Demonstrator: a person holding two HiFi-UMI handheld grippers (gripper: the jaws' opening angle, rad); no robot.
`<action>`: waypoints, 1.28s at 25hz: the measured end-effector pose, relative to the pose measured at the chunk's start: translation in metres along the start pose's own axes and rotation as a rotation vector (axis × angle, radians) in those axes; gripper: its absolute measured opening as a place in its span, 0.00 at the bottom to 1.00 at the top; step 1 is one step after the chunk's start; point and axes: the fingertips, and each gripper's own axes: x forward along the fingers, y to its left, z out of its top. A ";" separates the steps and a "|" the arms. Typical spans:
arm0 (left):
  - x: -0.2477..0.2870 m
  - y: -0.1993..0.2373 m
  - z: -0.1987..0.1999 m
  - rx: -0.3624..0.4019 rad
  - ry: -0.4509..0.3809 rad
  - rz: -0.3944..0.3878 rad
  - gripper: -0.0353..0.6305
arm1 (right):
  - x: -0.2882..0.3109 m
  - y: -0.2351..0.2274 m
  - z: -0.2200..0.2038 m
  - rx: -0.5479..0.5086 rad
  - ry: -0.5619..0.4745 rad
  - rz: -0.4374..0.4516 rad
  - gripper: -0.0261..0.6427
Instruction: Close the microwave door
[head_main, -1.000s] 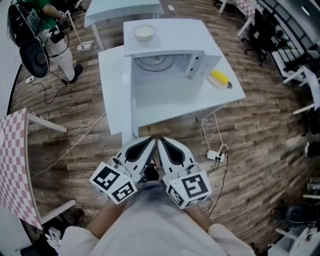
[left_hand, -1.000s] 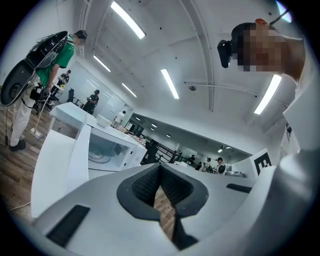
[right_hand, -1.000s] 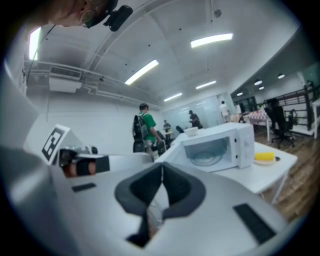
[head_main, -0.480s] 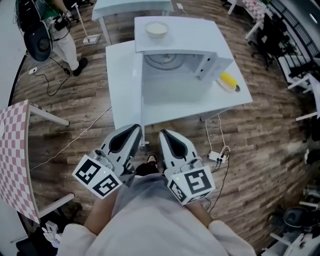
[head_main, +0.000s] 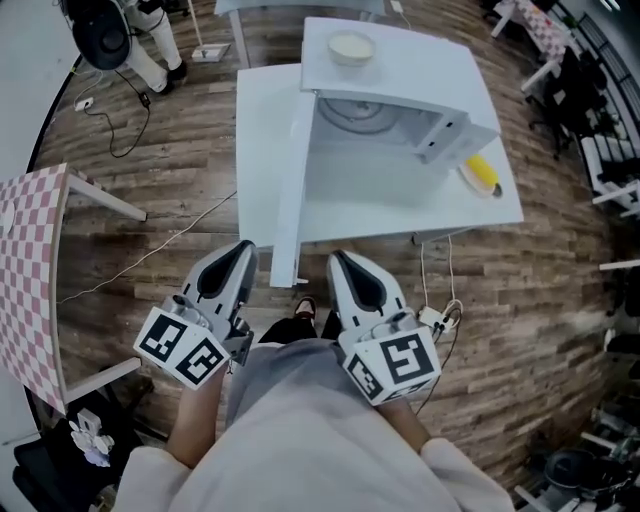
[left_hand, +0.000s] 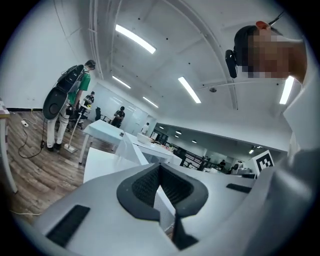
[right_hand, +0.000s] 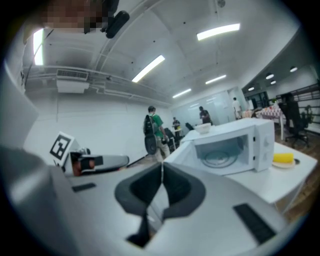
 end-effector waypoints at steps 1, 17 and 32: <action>0.000 0.003 -0.005 0.003 0.010 0.014 0.07 | 0.003 -0.001 -0.001 0.000 0.007 0.009 0.07; 0.007 0.020 -0.056 0.019 0.132 0.069 0.07 | 0.027 0.005 -0.013 0.017 0.051 0.071 0.07; 0.025 0.007 -0.059 -0.003 0.140 0.013 0.07 | 0.021 -0.006 -0.016 0.047 0.059 0.054 0.07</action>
